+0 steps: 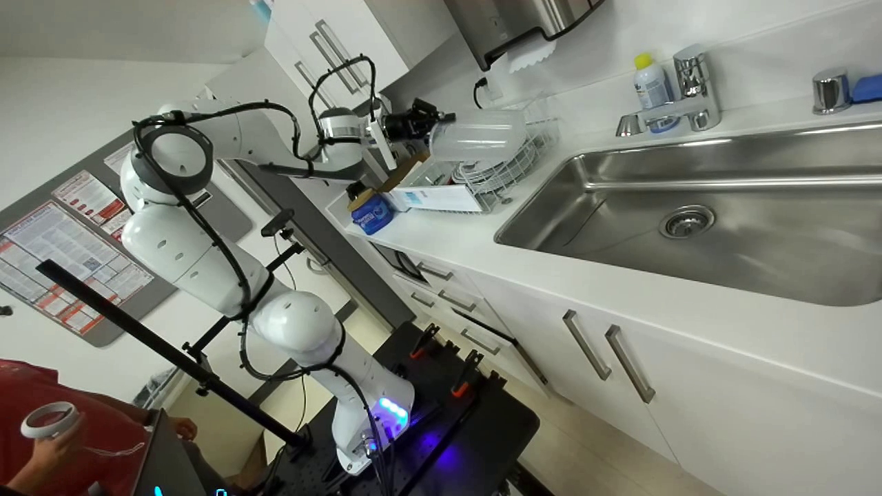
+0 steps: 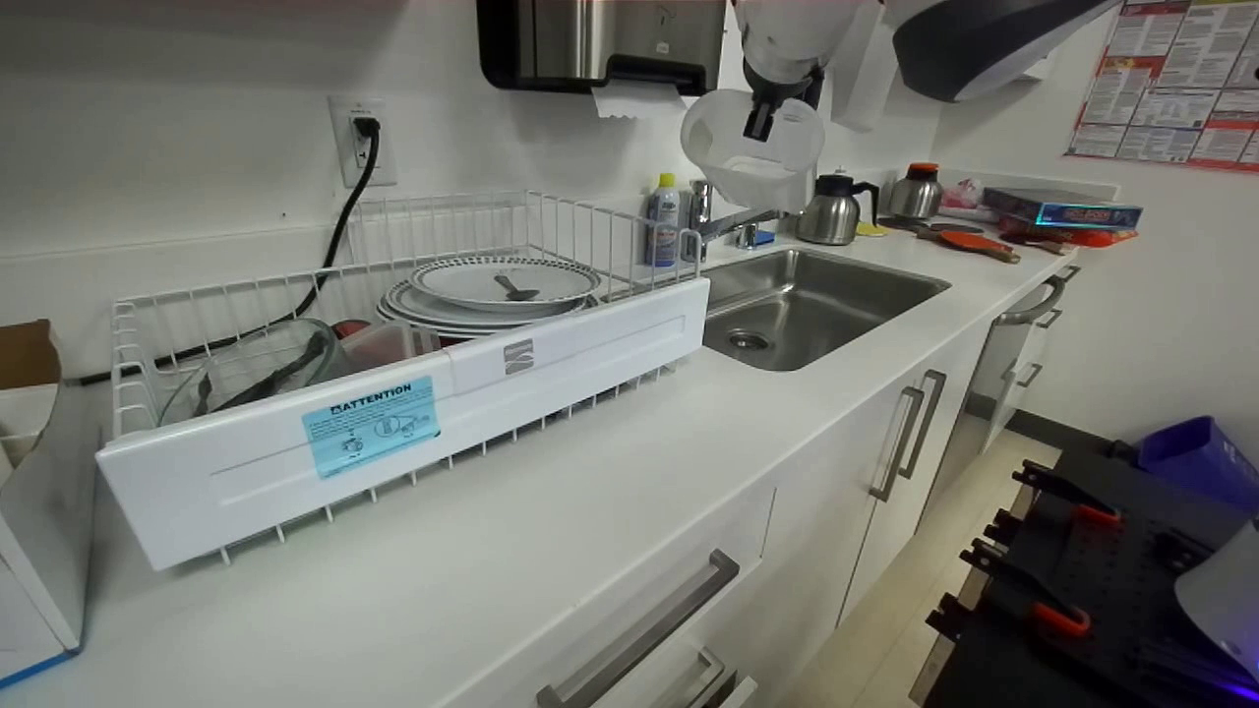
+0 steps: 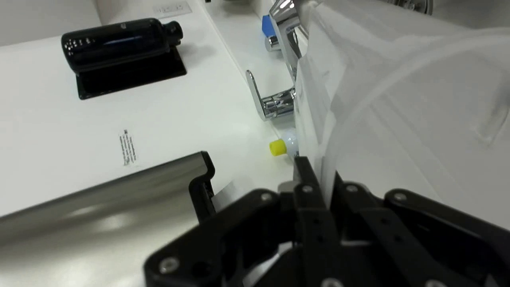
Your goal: Move the object from the drying rack to the sink
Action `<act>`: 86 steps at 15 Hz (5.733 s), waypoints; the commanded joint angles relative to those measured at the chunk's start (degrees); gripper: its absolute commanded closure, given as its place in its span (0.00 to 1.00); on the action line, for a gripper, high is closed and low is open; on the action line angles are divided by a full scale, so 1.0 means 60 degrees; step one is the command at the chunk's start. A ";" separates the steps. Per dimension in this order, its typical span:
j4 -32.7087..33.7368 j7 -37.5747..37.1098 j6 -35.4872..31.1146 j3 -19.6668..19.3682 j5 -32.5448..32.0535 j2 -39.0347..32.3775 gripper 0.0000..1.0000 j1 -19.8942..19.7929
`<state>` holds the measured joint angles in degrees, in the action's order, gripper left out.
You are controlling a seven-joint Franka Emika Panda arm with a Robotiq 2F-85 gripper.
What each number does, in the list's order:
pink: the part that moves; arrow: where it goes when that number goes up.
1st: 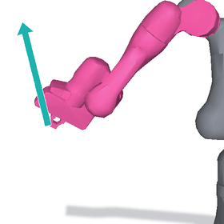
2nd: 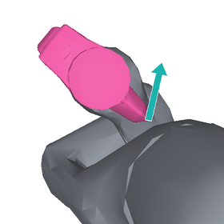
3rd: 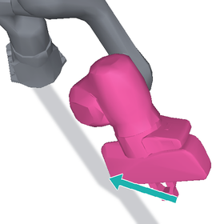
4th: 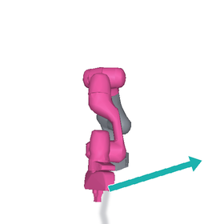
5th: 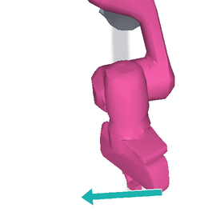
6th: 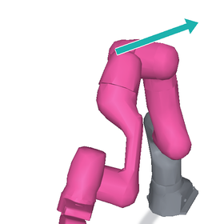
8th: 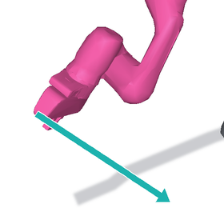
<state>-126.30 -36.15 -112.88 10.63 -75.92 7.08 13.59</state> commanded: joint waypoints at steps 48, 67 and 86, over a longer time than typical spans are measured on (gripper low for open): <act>0.6738 -0.2214 -0.0725 -0.2752 0.3458 -0.8846 0.98 -0.2273; 0.8137 -0.0735 0.0149 -0.3304 0.4668 -0.9437 0.06 -0.2150; 0.1382 0.6428 -0.4210 -0.2757 0.8844 -0.2906 0.00 -0.3000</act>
<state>-112.05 -3.67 -136.04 -6.93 -26.34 -15.92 -3.18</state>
